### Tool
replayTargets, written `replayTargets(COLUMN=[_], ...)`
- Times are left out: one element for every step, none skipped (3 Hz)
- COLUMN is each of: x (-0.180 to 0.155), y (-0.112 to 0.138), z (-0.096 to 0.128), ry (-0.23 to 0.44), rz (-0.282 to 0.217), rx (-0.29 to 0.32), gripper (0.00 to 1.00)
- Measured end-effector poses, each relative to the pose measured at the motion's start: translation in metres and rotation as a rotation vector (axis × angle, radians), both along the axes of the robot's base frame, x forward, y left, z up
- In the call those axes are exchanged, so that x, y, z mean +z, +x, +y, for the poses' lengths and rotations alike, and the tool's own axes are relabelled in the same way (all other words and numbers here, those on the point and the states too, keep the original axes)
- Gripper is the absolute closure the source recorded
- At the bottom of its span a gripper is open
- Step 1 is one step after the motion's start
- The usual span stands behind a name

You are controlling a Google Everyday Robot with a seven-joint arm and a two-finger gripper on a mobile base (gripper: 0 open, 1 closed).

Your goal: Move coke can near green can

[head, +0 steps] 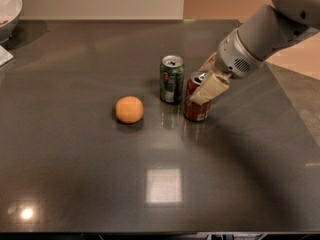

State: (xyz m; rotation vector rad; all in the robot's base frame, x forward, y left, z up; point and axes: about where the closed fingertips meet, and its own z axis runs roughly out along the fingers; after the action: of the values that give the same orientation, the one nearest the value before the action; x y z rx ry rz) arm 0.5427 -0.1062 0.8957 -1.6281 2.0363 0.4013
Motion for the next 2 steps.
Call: replayTargets(x=[-0.0009, 0.0000], y=[0.0114, 0.0114], z=[-0.0009, -0.0009], ry=[0.004, 0.004], rz=[-0.005, -0.005], rx=[-0.019, -0.019], gripper=[0.61, 0.37])
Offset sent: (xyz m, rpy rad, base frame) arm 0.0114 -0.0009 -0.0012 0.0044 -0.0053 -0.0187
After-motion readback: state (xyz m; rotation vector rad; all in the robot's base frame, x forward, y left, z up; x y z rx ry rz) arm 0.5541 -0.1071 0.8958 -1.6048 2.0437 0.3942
